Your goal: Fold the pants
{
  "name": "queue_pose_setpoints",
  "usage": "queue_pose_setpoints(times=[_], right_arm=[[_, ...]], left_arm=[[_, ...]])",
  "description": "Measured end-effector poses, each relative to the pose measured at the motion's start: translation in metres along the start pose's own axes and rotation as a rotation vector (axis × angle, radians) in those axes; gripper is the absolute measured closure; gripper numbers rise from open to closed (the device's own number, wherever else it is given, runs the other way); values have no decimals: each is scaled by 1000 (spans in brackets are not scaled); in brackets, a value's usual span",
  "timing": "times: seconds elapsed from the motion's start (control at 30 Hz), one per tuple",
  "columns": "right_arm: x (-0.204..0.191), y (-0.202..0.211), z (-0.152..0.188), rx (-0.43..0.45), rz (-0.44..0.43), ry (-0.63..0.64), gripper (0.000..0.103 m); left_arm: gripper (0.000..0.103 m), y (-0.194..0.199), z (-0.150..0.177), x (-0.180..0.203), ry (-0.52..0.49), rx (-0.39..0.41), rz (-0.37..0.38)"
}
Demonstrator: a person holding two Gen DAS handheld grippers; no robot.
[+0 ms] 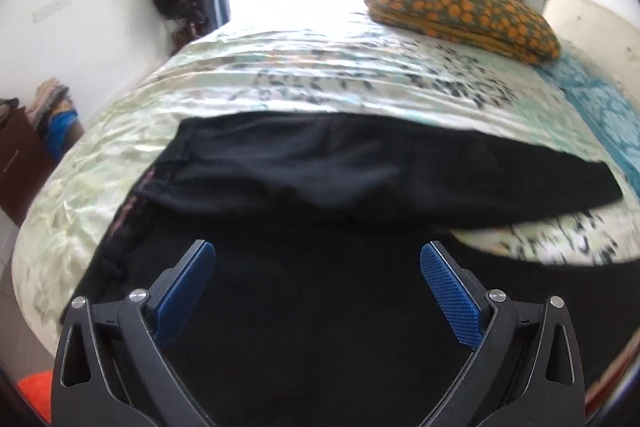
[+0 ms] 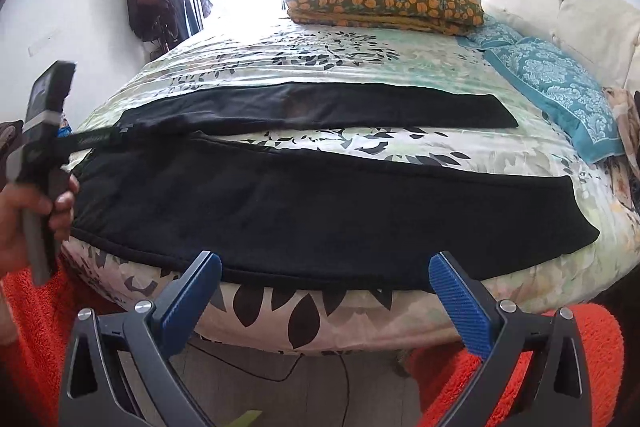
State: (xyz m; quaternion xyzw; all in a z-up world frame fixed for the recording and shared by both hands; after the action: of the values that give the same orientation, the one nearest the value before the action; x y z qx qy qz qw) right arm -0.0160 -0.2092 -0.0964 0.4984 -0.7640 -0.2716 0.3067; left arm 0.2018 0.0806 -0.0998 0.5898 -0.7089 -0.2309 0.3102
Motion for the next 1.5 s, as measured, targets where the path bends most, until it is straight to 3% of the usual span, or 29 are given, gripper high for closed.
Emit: queue_pose_setpoints(times=[0.07, 0.17, 0.27, 1.5], right_arm=[[1, -2, 0, -7, 2, -8, 0], [8, -4, 0, -18, 6, -33, 0], [12, -8, 0, -32, 12, -53, 0], [20, -21, 2, -72, -29, -98, 0]], left_arm=[[1, -36, -13, -14, 14, -24, -26], [0, -106, -1, -37, 82, -243, 41], [0, -96, 13, -38, 35, -116, 68], [0, -100, 12, -34, 34, -135, 56]])
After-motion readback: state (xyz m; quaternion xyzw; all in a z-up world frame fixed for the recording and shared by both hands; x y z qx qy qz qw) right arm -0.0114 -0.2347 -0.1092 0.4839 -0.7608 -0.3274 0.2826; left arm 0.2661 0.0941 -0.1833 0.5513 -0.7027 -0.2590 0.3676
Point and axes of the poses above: each gripper's, at about its wrist camera, not at the fingertips, and y roughly against the way its jaws point, x to its right, z to its underside, the point moved 1 cm from there along -y, roughly the way its jaws point, and after that the axes turned 14 degrees about z, right-handed, at the moved point
